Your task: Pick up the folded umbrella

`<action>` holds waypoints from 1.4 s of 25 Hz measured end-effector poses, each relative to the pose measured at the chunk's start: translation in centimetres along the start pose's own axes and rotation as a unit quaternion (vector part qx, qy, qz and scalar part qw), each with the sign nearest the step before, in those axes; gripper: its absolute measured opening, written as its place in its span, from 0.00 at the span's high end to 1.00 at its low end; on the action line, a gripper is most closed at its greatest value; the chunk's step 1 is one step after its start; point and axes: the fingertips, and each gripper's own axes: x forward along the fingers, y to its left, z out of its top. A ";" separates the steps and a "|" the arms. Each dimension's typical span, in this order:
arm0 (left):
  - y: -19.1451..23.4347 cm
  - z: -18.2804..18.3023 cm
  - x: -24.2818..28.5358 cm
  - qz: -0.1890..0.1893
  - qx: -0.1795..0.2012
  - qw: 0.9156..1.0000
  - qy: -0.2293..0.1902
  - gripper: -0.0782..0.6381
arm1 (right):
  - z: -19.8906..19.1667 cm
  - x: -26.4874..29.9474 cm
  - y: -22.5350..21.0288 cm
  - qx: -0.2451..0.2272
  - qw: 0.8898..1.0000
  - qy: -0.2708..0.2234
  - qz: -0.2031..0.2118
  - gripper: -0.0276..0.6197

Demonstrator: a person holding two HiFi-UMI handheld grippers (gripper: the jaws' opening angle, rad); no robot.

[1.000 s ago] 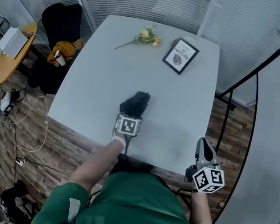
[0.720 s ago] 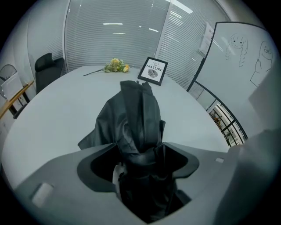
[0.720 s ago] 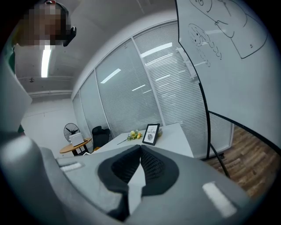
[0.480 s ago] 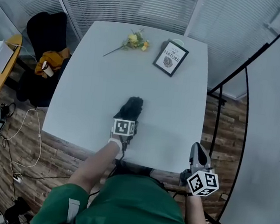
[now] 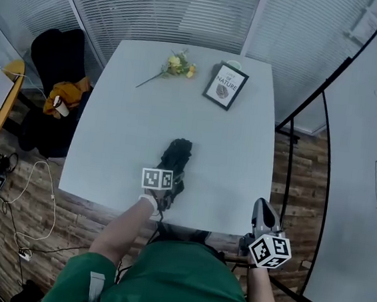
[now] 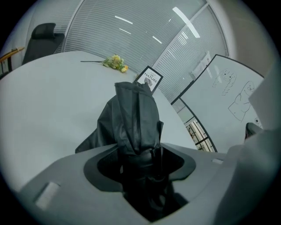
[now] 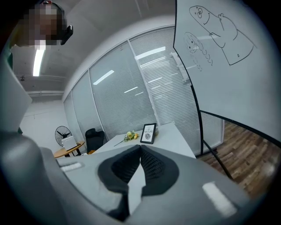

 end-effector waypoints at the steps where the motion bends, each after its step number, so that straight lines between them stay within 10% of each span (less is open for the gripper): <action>1: -0.3 0.1 -0.4 -0.014 -0.005 1.000 -0.006 0.52 | -0.1 0.1 0.2 0.001 1.000 0.001 0.002 0.95; 12: -4.6 4.2 -9.0 -0.113 -0.035 0.985 -0.128 0.52 | 0.3 3.0 3.9 -0.021 0.998 0.019 0.055 0.95; 19: -8.5 8.2 -16.2 -0.179 -0.053 0.956 -0.226 0.52 | 2.8 5.1 8.0 -0.018 0.992 0.005 0.122 0.95; 35: -15.4 14.3 -29.7 -0.195 0.062 0.908 -0.366 0.52 | 8.7 4.1 14.2 -0.153 0.968 -0.091 0.176 0.95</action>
